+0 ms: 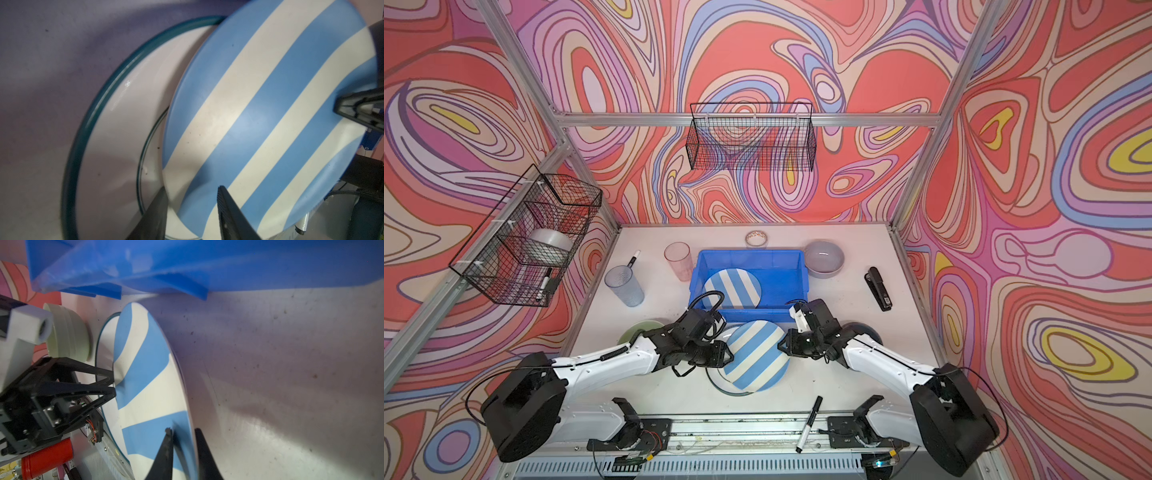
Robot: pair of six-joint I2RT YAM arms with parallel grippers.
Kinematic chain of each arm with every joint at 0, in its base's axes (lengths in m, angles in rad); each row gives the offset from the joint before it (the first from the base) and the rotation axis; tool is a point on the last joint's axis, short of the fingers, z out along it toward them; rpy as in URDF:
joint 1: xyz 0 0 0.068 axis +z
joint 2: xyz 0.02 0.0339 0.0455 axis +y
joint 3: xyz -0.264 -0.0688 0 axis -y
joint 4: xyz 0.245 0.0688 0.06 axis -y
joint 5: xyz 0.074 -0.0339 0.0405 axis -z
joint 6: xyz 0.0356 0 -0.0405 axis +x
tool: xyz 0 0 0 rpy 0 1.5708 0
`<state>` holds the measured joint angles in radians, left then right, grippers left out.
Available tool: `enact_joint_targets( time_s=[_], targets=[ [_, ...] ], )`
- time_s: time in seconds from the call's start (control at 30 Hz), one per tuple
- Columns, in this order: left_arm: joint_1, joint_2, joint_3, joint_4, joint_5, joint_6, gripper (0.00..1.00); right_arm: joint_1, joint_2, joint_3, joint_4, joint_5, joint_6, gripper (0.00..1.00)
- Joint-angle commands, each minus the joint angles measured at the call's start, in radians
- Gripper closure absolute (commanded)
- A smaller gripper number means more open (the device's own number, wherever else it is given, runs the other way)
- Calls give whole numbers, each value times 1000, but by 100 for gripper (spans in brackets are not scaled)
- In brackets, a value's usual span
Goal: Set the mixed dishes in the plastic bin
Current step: 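Pinch and lift the striped plate with right gripper while left pushes its edge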
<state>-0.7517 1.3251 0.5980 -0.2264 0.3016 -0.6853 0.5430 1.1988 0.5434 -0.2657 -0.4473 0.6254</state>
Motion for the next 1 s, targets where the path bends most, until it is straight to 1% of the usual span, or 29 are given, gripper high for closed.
enact_joint_targets(
  time_s=[0.0, 0.13, 0.23, 0.37, 0.47, 0.57, 0.67, 0.8, 0.97],
  targets=[
    [-26, 40, 7, -8, -17, -13, 57, 14, -36, 16, -68, 14, -17, 90],
    [-27, 11, 26, -31, -33, -20, 56, 14, -90, 42, -148, 43, -20, 96],
    [-27, -60, 52, -115, -90, -28, 49, 14, -118, 65, -201, 57, -26, 100],
    [-25, -159, 124, -249, -168, -4, 40, 14, -141, 122, -270, 63, -37, 100],
    [-9, -198, 192, -350, -202, 27, 38, 14, -156, 168, -315, 77, -47, 100],
    [28, -219, 244, -408, -211, 57, 38, 14, -163, 212, -352, 79, -58, 100],
    [94, -231, 276, -434, -198, 88, 38, 14, -171, 270, -386, 94, -68, 100],
    [181, -224, 320, -456, -165, 137, 39, 14, -165, 365, -449, 122, -77, 100],
    [244, -196, 385, -486, -172, 183, 40, 14, -152, 466, -502, 160, -97, 100]
  ],
)
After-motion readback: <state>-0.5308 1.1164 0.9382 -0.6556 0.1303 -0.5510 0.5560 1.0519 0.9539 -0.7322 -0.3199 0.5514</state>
